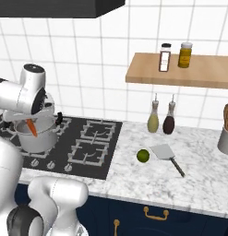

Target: Put the lime and carrot in the pot. Retrieve the spatula and lightly stir the vegetables in the pot.

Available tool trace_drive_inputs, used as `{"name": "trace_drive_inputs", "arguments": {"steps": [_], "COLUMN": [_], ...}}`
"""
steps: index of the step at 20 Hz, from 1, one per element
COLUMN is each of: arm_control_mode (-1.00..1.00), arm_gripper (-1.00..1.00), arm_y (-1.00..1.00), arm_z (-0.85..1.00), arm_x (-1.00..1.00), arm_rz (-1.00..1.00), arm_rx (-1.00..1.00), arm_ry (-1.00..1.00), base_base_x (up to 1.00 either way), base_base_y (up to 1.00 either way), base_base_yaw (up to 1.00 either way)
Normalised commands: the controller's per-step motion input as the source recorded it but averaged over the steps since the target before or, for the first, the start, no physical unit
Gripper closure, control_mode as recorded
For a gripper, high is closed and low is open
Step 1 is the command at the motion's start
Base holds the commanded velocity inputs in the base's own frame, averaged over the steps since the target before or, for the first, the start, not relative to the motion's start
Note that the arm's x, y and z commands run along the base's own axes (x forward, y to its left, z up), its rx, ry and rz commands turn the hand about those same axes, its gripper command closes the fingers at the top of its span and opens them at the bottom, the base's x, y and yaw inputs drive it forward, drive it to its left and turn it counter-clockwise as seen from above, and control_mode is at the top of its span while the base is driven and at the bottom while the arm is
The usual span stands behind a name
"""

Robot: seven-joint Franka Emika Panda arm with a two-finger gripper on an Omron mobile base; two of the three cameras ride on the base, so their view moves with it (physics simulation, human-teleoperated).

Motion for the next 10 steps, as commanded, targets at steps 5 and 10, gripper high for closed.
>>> {"name": "trace_drive_inputs", "arguments": {"steps": [5, 10], "arm_control_mode": [-1.0, -1.0], "arm_gripper": [1.0, 1.0], "arm_y": [0.48, 0.25], "arm_z": [-0.05, -0.02], "arm_x": [0.37, 0.39], "arm_rz": [0.04, 0.0], "arm_rx": [0.19, 0.09], "arm_ry": [-0.19, -0.09], "base_base_x": [0.0, 0.0], "base_base_y": [0.0, 0.0], "base_base_yaw": [0.0, 0.0]}}
